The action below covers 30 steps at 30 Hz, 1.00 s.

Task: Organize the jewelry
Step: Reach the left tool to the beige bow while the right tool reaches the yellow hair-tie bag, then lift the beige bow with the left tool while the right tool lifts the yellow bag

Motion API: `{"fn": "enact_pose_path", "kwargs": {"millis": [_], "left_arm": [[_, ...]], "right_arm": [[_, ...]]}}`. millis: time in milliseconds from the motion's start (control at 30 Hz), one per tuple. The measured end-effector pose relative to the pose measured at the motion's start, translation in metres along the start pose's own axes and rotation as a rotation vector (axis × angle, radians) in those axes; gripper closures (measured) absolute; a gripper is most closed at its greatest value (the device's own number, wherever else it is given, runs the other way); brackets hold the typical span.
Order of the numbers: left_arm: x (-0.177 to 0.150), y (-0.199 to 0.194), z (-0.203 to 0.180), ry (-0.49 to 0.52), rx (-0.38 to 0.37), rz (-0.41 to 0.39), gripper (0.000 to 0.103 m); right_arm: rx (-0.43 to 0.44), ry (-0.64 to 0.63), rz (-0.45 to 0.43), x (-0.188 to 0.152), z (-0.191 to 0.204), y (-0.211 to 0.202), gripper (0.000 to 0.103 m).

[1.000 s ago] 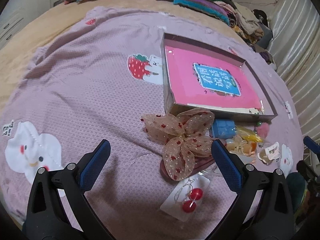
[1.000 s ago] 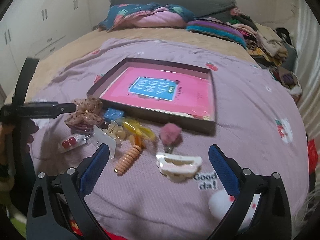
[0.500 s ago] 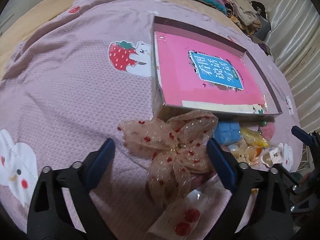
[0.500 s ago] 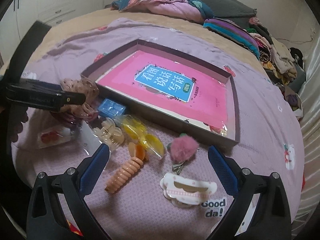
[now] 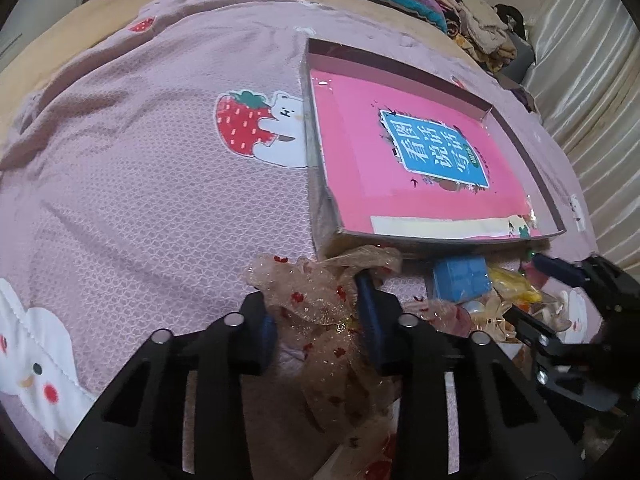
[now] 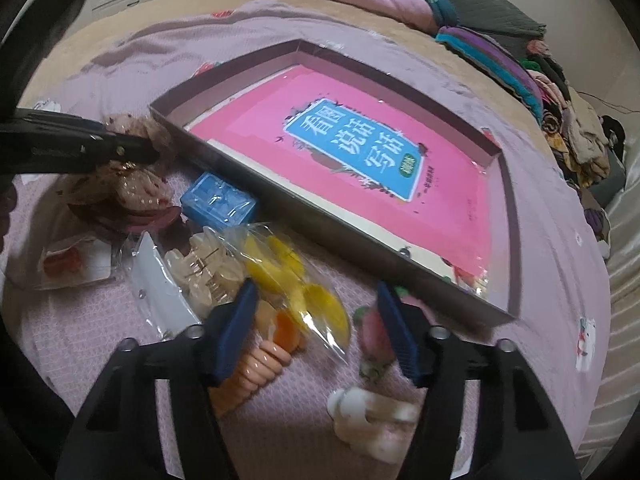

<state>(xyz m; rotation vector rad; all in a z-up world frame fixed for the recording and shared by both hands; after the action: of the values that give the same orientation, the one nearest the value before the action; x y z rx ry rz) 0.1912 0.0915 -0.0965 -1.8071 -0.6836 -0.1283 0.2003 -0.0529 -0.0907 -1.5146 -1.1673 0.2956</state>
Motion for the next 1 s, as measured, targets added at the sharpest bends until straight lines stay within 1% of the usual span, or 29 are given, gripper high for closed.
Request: {"fn": "enact_pose_path", "kwargs": {"millis": [33,67,133,267,400,567,833,1000], "left_arm": [[0.000,-0.002,0.002,-0.004,0.001,-0.002,0.081],[-0.001,-0.004,0.004,-0.007,0.005,-0.005,0.081],[-0.002,-0.008,0.008,-0.012,0.014,-0.013,0.082],[-0.003,-0.021,0.015,-0.021,0.036,-0.038,0.082],[-0.003,-0.033,0.018,-0.025,0.043,-0.059,0.082],[0.000,-0.049,0.009,-0.016,0.039,-0.091,0.083],[0.013,-0.072,-0.022,0.021,0.014,-0.147,0.083],[0.024,-0.079,-0.044,0.041,-0.008,-0.170,0.083]], "right_arm": [[0.010,-0.003,0.003,0.001,0.001,0.002,0.058],[0.021,-0.003,0.002,0.002,0.003,0.005,0.062],[0.012,-0.002,-0.005,0.002,0.003,0.007,0.066],[0.051,0.059,-0.040,-0.005,-0.005,0.000,0.069],[0.070,0.136,-0.065,-0.018,-0.019,-0.012,0.071],[0.102,0.235,-0.120,-0.035,-0.037,-0.034,0.072],[0.130,0.321,-0.203,-0.051,-0.057,-0.072,0.072],[0.116,0.365,-0.244,-0.058,-0.076,-0.091,0.072]]}}
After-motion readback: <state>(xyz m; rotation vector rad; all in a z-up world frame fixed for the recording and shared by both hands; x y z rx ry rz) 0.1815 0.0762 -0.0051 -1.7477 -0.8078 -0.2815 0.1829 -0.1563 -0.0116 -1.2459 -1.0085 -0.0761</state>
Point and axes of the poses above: each gripper's, at about its wrist camera, not at the fingertips, and y roughly the way its jaws point, z to its left, x to its top, the point moved 3 cm from there along y, roughly the way its jaws point, and after that the axes turned 12 degrees about -y, right-handed, at the moved point
